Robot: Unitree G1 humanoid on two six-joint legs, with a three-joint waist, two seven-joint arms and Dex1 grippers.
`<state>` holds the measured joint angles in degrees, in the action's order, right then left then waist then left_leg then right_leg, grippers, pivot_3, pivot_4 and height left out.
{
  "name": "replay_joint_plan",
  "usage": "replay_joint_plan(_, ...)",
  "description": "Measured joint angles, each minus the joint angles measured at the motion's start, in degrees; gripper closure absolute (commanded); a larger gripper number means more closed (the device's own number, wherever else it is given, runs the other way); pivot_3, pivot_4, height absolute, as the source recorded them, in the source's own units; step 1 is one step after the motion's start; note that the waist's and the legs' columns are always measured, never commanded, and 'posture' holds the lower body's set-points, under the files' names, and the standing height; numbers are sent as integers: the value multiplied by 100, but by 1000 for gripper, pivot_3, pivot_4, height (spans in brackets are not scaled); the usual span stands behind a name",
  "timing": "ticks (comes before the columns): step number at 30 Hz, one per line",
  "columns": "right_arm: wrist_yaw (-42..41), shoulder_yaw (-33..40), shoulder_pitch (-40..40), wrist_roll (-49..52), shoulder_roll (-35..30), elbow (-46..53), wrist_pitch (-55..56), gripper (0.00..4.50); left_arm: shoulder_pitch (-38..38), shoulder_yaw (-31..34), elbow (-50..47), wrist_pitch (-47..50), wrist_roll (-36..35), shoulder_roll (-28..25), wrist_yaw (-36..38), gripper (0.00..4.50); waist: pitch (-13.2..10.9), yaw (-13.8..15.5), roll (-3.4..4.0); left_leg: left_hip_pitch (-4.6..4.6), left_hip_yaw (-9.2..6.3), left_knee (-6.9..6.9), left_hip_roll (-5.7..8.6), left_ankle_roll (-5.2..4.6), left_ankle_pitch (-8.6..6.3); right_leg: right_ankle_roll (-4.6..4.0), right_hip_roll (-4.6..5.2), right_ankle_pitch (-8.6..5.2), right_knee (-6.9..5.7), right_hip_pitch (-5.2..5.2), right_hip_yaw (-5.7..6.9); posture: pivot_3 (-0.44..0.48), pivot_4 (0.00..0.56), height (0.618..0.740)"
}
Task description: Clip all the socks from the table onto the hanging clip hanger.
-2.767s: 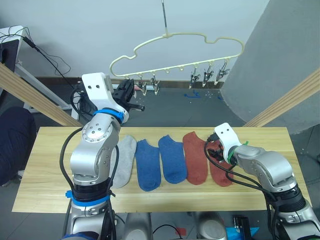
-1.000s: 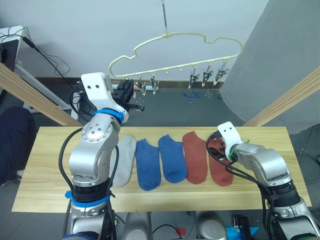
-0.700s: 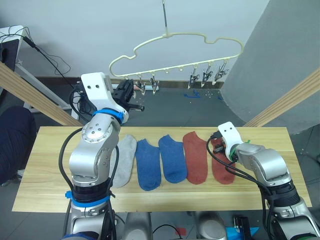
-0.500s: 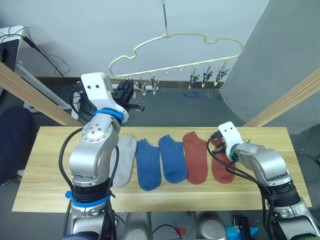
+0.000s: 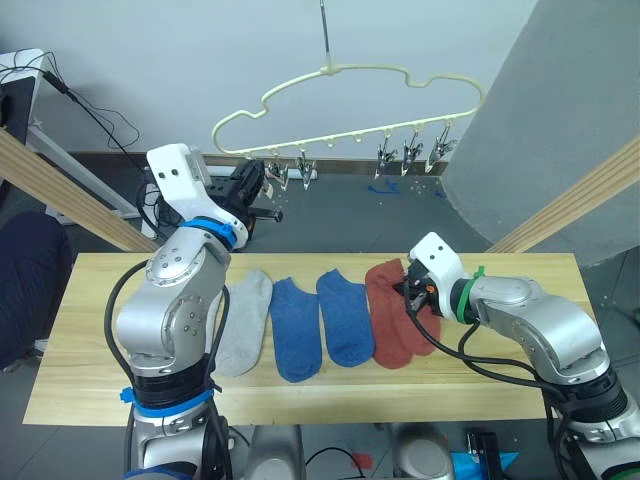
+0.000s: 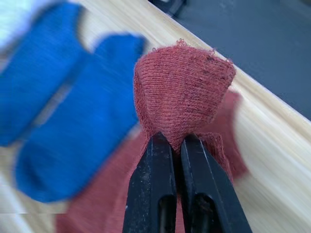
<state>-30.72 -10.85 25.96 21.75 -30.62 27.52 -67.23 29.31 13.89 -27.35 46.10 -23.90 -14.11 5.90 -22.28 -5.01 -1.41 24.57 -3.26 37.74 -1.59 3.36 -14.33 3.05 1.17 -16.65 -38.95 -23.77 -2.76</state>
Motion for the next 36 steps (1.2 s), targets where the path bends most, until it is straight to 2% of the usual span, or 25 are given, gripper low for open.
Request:
replay_joint_plan(5, -147, 104, 439, 562, 784, 32, 40, 4447, 160, 151, 104, 200, -319, -192, 107, 4469, -1, 8, 0, 22, -8, 0, -5, 0, 1, -1, -5, 1, -9, -27, 8, -97, 411, 740)
replay_joint_plan(9, -127, 86, 510, 644, 966, -68, 82, 4447, 264, 283, 124, 282, -437, -358, 103, 4469, -1, 24, -1, 29, 0, 0, -3, 0, 0, -2, 6, 1, -3, -32, 4, -83, 411, 740)
replay_joint_plan(17, -91, -251, 964, 593, 1761, -846, 791, 4447, 355, 464, 117, 762, -929, -612, 143, 4469, -3, 24, 1, 28, -4, -1, -6, 1, 1, -2, 1, 1, -10, -37, 8, -50, 406, 740)
replay_joint_plan(25, -97, -520, 1253, 460, 2258, -1488, 1324, 4447, 477, 761, 116, 1260, -1510, -751, 95, 4469, -3, 34, 1, 29, -4, 0, -7, 15, 9, -3, 4, 2, -10, -39, 9, -31, 395, 740)
replay_joint_plan(36, -184, -625, 1711, 160, 2808, -2606, 2076, 4447, 518, 896, 127, 1386, -1780, -833, -54, 4469, -2, 46, 1, 29, -3, 0, -7, 25, 15, -5, 6, 3, -14, -42, 9, -8, 380, 740)
